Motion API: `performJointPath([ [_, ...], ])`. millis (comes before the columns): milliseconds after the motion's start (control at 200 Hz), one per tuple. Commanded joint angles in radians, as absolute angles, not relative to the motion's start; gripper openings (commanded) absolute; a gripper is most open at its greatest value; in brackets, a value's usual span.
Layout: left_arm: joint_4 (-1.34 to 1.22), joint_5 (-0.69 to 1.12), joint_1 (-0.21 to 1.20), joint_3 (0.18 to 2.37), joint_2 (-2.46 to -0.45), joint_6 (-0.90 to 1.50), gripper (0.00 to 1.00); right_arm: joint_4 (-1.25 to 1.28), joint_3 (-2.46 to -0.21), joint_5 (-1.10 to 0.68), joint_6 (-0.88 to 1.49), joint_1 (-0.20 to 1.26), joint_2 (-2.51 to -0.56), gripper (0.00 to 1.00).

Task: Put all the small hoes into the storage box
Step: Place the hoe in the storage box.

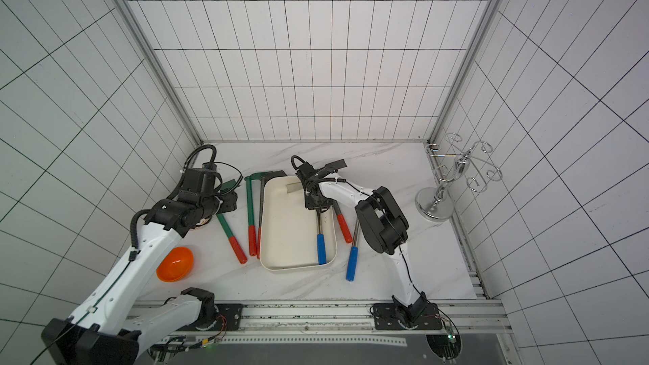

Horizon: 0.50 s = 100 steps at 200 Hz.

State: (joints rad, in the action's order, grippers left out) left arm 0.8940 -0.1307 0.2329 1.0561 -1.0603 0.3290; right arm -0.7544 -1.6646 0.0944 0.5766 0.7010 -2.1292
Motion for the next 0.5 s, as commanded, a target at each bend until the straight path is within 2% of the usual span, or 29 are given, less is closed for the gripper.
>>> performJointPath([
  [0, 0.882, -0.141, 0.235, 1.057, -1.048, 0.328, 0.61, -0.775, -1.617, 0.107, 0.579, 0.699, -2.124, 0.38],
  [100, 0.881, -0.141, 0.235, 1.057, -1.049, 0.329, 0.61, -0.775, -1.618, 0.105, 0.576, 0.7, -2.129, 0.32],
  [255, 0.882, -0.139, 0.235, 1.058, -1.051, 0.327, 0.61, -0.775, -1.636, 0.106, 0.575, 0.698, -2.14, 0.3],
  [495, 0.883, -0.141, 0.236, 1.066, -1.058, 0.324, 0.61, -0.785, -1.665, 0.109, 0.574, 0.697, -2.147, 0.36],
])
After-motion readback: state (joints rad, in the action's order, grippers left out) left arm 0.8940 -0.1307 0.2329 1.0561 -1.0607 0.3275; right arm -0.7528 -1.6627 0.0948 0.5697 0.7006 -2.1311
